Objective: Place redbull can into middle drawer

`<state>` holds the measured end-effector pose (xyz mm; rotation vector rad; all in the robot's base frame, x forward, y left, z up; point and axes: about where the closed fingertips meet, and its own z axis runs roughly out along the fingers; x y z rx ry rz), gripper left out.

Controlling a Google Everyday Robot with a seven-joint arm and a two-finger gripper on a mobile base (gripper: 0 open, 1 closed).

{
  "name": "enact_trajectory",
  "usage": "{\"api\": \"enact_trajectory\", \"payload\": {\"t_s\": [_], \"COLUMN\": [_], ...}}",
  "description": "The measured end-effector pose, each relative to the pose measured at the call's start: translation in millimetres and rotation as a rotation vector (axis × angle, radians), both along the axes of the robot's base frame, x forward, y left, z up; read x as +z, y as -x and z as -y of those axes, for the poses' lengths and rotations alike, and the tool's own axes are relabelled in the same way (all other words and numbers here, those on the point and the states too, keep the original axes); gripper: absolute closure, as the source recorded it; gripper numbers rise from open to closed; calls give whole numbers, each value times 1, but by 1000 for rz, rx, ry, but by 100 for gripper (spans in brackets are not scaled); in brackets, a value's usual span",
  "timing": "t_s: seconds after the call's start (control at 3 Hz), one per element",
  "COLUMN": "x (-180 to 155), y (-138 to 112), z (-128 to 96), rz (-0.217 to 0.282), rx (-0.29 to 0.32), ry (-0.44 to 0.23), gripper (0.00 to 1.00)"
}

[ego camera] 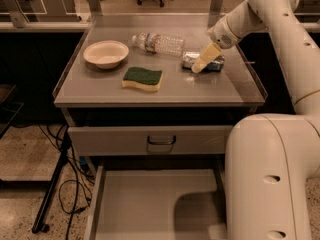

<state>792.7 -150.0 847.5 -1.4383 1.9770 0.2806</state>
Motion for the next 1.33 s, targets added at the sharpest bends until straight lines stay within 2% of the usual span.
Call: {"api": "enact_trajectory", "payload": {"t_s": [0.33, 1.33], "x": [0, 0], "y": [0, 0], "z": [0, 0], "rz": [0, 0], "rx": [0, 0], "ry": [0, 0], "gripper": [19, 89]}}
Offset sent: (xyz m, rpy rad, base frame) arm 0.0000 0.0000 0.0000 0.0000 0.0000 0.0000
